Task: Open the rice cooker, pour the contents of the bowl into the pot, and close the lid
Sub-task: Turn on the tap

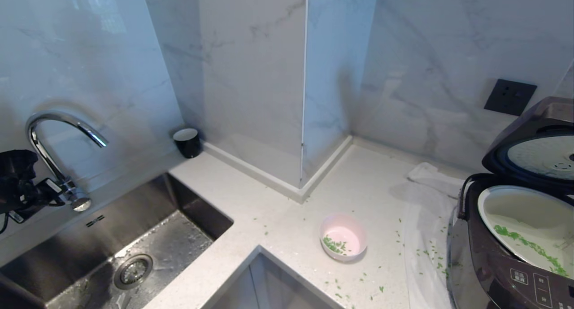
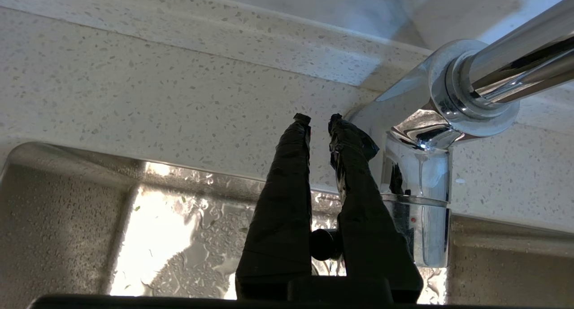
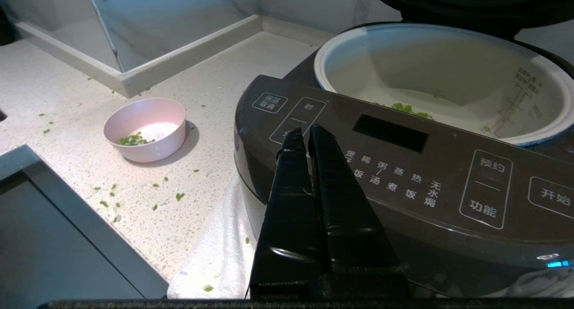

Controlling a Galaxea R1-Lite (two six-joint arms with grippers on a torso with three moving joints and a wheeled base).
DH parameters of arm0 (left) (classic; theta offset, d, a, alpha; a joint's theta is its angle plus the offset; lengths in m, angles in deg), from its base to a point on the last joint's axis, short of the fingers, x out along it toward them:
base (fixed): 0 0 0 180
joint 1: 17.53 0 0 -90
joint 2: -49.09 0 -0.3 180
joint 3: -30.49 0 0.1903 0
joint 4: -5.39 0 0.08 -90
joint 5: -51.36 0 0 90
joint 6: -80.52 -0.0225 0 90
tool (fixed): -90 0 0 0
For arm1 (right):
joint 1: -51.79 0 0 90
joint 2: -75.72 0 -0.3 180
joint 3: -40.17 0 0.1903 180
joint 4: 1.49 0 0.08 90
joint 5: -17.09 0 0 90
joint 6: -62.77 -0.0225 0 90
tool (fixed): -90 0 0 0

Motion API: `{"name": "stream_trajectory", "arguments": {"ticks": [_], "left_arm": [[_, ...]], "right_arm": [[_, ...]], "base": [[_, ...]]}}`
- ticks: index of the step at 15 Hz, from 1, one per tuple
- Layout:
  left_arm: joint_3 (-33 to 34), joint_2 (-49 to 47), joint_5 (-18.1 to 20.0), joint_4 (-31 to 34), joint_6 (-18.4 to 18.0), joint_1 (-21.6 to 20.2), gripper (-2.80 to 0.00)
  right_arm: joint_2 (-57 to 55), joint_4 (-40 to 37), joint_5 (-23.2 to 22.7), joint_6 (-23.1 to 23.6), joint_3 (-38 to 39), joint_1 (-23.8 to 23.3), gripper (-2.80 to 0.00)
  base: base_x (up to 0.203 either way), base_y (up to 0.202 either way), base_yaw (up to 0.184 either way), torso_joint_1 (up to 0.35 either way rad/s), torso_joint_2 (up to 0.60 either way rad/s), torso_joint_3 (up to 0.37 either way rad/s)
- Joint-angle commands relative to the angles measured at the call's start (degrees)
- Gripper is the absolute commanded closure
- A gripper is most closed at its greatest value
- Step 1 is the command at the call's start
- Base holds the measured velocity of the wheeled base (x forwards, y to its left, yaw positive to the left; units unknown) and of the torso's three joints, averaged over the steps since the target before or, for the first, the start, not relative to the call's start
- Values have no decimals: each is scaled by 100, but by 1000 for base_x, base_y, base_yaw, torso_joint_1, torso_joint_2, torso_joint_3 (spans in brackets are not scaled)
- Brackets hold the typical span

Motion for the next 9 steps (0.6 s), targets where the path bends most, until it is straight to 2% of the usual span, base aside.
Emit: {"name": "stream_trajectory", "arguments": {"ticks": [1,9], "left_arm": [[13,25,-11,1,10,-2,0],[382,315,33,-7,28,42,0]], "right_arm": [[-1,1,-1,3,0,2,0],[-1,1,-1,0,0,2,0]], "base": [[0,0,0,0,0,0],[0,0,0,0,0,0]]}}
